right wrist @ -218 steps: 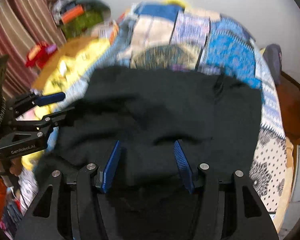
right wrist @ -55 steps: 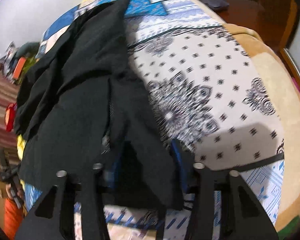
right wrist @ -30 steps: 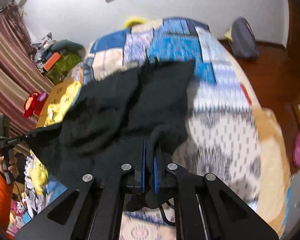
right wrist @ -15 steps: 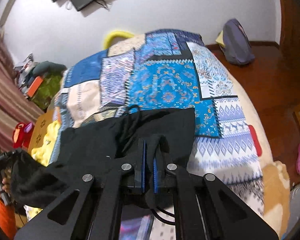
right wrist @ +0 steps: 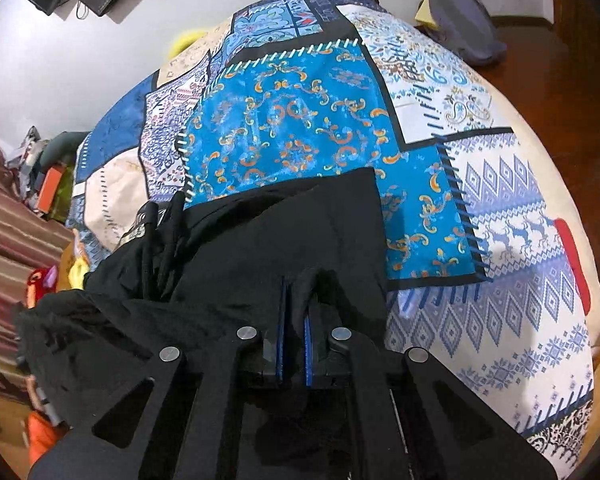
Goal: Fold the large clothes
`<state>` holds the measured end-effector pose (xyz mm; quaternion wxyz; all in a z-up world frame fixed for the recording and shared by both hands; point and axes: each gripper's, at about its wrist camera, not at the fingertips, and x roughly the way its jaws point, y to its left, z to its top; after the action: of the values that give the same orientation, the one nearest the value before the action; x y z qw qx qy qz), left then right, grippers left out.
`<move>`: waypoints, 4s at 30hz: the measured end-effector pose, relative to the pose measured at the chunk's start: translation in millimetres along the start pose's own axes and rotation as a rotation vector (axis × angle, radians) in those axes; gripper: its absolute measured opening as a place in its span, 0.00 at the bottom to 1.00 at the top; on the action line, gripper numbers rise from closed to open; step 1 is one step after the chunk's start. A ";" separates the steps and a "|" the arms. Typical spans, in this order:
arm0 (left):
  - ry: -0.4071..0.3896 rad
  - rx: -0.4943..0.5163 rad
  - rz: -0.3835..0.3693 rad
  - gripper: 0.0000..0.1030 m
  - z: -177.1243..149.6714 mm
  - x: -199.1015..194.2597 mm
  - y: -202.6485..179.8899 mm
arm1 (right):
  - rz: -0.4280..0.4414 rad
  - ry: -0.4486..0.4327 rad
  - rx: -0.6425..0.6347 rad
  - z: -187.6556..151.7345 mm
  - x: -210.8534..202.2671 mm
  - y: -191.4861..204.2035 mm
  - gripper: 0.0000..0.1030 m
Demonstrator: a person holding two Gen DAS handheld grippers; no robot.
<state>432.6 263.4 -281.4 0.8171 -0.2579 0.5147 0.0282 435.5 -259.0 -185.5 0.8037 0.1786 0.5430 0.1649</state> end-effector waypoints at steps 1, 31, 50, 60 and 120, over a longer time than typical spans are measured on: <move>0.002 0.019 0.015 0.23 -2.8 2.0 -2.7 | 0.002 0.016 0.000 -0.2 -4.8 -2.0 0.05; -0.148 0.417 0.093 0.57 -139.1 -155.0 -91.5 | -0.092 -0.095 -0.391 -135.3 -95.0 127.2 0.42; -0.157 0.515 0.090 0.50 -118.2 -58.1 -179.1 | -0.140 -0.058 -0.417 -115.0 5.4 160.9 0.50; -0.127 0.433 0.045 0.56 -92.4 -18.0 -172.8 | -0.134 -0.083 -0.446 -103.7 26.0 158.2 0.66; -0.148 -0.509 -0.386 0.84 -119.5 3.5 3.4 | -0.172 -0.064 -0.505 -130.1 24.0 175.3 0.73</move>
<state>334.4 211.7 -326.0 0.7517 -0.5442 0.3719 0.0191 310.3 -79.4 -168.4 0.8506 -0.0691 0.4723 0.2206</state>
